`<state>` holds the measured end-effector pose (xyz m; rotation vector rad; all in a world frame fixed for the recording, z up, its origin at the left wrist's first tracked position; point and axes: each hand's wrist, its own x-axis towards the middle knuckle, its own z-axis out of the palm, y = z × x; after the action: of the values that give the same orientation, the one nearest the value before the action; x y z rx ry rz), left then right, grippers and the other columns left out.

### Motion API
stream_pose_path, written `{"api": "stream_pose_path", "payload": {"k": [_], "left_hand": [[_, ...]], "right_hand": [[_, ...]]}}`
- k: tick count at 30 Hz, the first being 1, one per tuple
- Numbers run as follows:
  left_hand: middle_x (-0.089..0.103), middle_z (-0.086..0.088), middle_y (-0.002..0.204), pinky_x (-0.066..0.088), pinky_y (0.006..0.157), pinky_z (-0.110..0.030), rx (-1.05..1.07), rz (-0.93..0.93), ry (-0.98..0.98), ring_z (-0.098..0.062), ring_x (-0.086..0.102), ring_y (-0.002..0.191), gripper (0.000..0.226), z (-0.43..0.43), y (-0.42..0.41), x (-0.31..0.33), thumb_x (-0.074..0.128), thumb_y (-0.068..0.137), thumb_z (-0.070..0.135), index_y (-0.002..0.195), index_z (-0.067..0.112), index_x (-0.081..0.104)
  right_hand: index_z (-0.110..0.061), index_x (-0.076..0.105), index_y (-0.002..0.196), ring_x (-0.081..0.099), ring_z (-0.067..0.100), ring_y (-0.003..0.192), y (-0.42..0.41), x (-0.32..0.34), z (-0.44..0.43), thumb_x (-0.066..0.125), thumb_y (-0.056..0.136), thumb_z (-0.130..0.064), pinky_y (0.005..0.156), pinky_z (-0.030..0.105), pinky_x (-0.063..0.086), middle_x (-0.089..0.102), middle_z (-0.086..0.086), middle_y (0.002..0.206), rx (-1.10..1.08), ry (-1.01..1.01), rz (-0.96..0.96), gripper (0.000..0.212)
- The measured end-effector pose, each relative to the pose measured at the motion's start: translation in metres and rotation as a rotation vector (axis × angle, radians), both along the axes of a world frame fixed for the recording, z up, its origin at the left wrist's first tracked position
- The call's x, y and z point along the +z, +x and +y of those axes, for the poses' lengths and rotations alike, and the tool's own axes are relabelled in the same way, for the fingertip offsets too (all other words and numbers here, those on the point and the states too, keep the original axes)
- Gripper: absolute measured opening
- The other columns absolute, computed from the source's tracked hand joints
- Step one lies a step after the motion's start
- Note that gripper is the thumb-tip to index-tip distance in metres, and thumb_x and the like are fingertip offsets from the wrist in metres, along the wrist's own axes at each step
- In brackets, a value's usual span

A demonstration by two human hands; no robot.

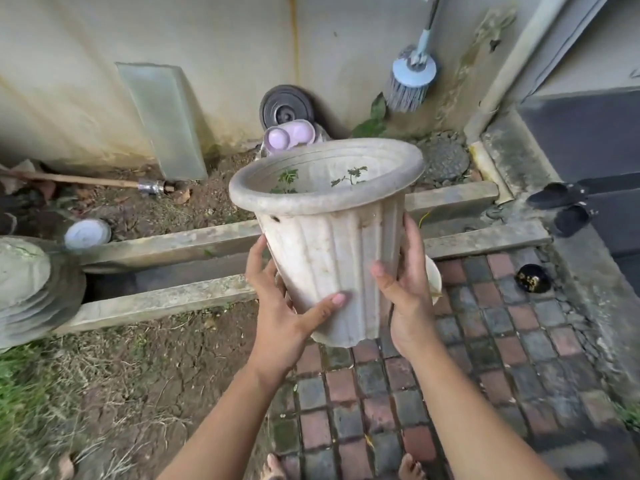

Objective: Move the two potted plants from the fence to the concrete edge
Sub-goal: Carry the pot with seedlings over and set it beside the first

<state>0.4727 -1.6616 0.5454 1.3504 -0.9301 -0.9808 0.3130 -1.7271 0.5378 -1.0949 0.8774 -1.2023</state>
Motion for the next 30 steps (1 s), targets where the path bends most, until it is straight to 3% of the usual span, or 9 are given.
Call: {"api": "stream_pose_path", "payload": {"k": [7, 10, 14, 17, 19, 21, 24, 27, 30], "left_hand": [[0.047, -0.018, 0.154, 0.051, 0.118, -0.056, -0.008, -0.045, 0.090, -0.028, 0.055, 0.145, 0.116, -0.041, 0.028, -0.223, 0.092, 0.064, 0.030, 0.148, 0.035, 0.012], [0.046, -0.019, 0.153, 0.050, 0.116, -0.062, -0.010, -0.077, 0.115, -0.035, 0.056, 0.144, 0.114, -0.043, 0.036, -0.304, 0.093, 0.064, 0.024, 0.147, 0.030, 0.014], [0.048, -0.018, 0.151, 0.053, 0.112, -0.064, -0.049, -0.090, 0.137, -0.039, 0.058, 0.141, 0.124, -0.042, 0.040, -0.384, 0.095, 0.063, 0.025, 0.152, 0.017, 0.009], [0.049, -0.023, 0.148, 0.051, 0.112, -0.067, -0.004, -0.089, 0.166, -0.044, 0.057, 0.139, 0.122, -0.038, 0.041, -0.427, 0.095, 0.056, 0.023, 0.147, 0.019, 0.013], [0.048, -0.025, 0.149, 0.049, 0.113, -0.068, 0.015, -0.090, 0.174, -0.046, 0.055, 0.141, 0.115, -0.037, 0.037, -0.449, 0.095, 0.054, 0.022, 0.140, 0.028, 0.018], [0.045, -0.023, 0.149, 0.049, 0.113, -0.067, 0.026, -0.108, 0.167, -0.046, 0.053, 0.143, 0.110, -0.038, 0.033, -0.466, 0.095, 0.054, 0.023, 0.133, 0.037, 0.021], [0.049, -0.009, 0.138, 0.050, 0.113, -0.067, 0.009, -0.146, 0.159, -0.043, 0.054, 0.142, 0.106, -0.043, 0.030, -0.486, 0.095, 0.055, 0.022, 0.129, 0.039, 0.021], [0.048, -0.005, 0.138, 0.051, 0.114, -0.064, -0.005, -0.177, 0.161, -0.035, 0.057, 0.141, 0.114, -0.054, 0.028, -0.501, 0.097, 0.059, 0.009, 0.134, 0.030, 0.015], [0.046, 0.000, 0.141, 0.050, 0.118, -0.058, -0.035, -0.159, 0.187, -0.022, 0.057, 0.140, 0.121, -0.064, 0.026, -0.516, 0.094, 0.060, 0.002, 0.146, 0.015, 0.009]], "right_hand": [[-0.049, 0.048, 0.144, 0.062, 0.011, 0.134, 0.018, -0.228, -0.044, 0.079, 0.082, -0.020, 0.103, 0.022, 0.051, 0.058, 0.001, 0.150, 0.013, -0.028, 0.002, 0.075], [-0.048, 0.044, 0.147, 0.061, 0.011, 0.135, 0.018, -0.313, -0.045, 0.077, 0.084, -0.017, 0.104, 0.023, 0.051, 0.061, -0.008, 0.146, 0.046, -0.012, -0.015, 0.078], [-0.042, 0.027, 0.159, 0.041, 0.006, 0.153, 0.014, -0.403, -0.042, 0.080, 0.089, -0.025, 0.118, 0.026, 0.040, 0.045, -0.023, 0.161, 0.101, 0.000, 0.015, 0.089], [-0.052, 0.021, 0.157, 0.024, 0.010, 0.162, 0.008, -0.452, -0.034, 0.084, 0.084, -0.049, 0.132, 0.047, 0.023, 0.028, -0.021, 0.171, 0.117, -0.050, 0.108, 0.096], [-0.053, 0.019, 0.157, 0.021, 0.013, 0.163, 0.003, -0.476, -0.030, 0.084, 0.085, -0.044, 0.132, 0.054, 0.019, 0.018, -0.011, 0.176, 0.126, -0.044, 0.144, 0.098], [-0.043, 0.011, 0.161, 0.017, 0.017, 0.164, -0.001, -0.494, -0.030, 0.079, 0.085, -0.034, 0.132, 0.057, 0.016, 0.012, -0.004, 0.178, 0.131, -0.063, 0.191, 0.103], [-0.032, 0.001, 0.162, 0.008, 0.027, 0.166, -0.006, -0.516, -0.034, 0.079, 0.083, -0.039, 0.132, 0.061, 0.011, 0.005, 0.005, 0.179, 0.132, -0.143, 0.294, 0.111], [-0.034, -0.002, 0.160, 0.009, 0.026, 0.166, -0.009, -0.530, -0.042, 0.079, 0.082, -0.063, 0.132, 0.061, 0.013, 0.007, -0.001, 0.176, 0.113, -0.166, 0.320, 0.116], [-0.032, -0.004, 0.159, 0.012, 0.030, 0.165, -0.011, -0.542, -0.047, 0.078, 0.079, -0.069, 0.131, 0.062, 0.015, 0.007, 0.009, 0.177, 0.110, -0.118, 0.328, 0.121]]}}
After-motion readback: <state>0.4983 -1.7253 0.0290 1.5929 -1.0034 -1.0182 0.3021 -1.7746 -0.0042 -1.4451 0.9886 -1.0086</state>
